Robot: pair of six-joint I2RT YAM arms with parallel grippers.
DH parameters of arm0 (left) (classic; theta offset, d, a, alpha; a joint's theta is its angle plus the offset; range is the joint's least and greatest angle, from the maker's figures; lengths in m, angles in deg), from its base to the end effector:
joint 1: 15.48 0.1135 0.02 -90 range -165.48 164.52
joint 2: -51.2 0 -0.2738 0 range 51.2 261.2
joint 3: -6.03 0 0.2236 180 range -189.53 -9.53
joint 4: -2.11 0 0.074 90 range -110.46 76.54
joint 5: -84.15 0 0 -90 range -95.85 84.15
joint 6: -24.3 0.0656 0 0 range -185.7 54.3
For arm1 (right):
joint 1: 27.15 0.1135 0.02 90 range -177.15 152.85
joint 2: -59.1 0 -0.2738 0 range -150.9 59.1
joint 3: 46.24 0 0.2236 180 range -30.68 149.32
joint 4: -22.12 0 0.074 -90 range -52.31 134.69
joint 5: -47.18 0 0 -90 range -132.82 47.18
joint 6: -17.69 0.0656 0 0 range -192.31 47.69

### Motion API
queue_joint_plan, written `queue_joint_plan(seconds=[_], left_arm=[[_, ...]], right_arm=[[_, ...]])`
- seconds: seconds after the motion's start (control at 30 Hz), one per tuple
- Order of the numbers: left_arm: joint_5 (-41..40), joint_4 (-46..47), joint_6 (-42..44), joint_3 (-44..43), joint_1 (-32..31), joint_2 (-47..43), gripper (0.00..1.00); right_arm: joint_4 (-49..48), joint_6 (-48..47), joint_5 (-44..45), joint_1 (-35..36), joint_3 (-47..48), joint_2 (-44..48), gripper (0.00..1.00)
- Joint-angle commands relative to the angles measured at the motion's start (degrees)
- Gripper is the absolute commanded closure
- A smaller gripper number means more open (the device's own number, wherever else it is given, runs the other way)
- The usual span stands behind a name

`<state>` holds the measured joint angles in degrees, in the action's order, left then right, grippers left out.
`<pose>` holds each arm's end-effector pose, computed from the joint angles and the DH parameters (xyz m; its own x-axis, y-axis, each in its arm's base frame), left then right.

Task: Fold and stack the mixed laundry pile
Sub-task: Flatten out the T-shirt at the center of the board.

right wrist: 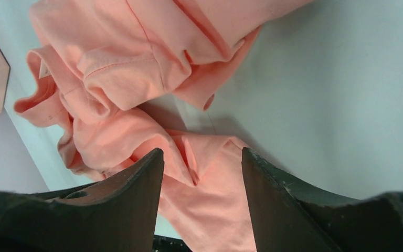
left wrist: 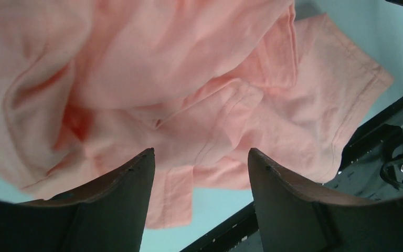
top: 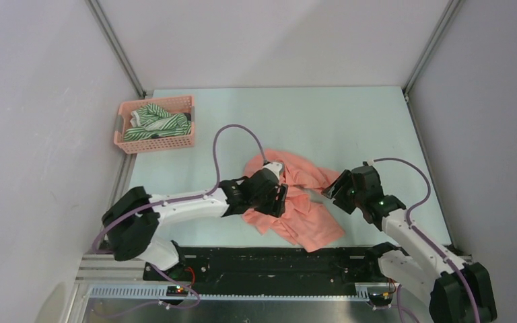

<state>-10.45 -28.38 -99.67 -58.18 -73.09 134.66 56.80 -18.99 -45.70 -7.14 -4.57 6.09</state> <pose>0.1598 -0.2421 0.2054 -0.7938 0.2116 -0.5702 0.4466 0.8392 -0.3103 0.1599 0.0617 0.1878 -0.7043 0.5960 -0.3858 0.3185 0.7509 0.5785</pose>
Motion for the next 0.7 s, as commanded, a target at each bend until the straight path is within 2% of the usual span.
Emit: queue_joint_plan(seconds=[0.0,0.1,0.17,0.2,0.23,0.27,0.33,0.5,0.67], left_arm=[[-6.52,1.78,1.79,-5.23,-2.89,5.62,0.32],[-7.8,1.46,2.94,-7.9,-3.1,9.51,0.38],[-9.28,1.08,3.52,-8.23,-3.12,10.86,0.45],[-9.72,1.01,3.86,-8.31,-3.13,10.63,0.62],[-10.84,0.26,3.98,-8.31,-3.13,10.25,0.71],[-11.6,-0.15,3.96,-8.27,-3.13,8.83,0.86],[-13.93,-1.59,3.83,-7.9,-3.13,5.21,0.98],[-19.98,-6.06,4.56,-7.09,-2.39,-5.45,1.0],[-19.48,-8.22,3.55,-5.9,0.44,-11.72,1.0]], right_arm=[[6.1,-0.19,1.92,-0.01,-0.58,5.25,0.4],[10.17,1.65,2.02,0.71,-0.87,7.33,0.43],[13.57,3.33,1.12,1.14,-0.84,7.9,0.44],[14.81,3.75,0.63,1.14,-0.74,7.94,0.44],[16.96,4.52,-0.04,1.24,-0.72,7.98,0.45],[17.78,5.0,-0.12,1.87,-0.78,8.16,0.45],[19.8,6.68,0.62,4.15,-0.83,8.52,0.45],[24.77,13.77,2.85,10.84,-0.48,7.6,0.51],[28.21,17.64,7.27,13.53,-0.36,4.56,0.53]])
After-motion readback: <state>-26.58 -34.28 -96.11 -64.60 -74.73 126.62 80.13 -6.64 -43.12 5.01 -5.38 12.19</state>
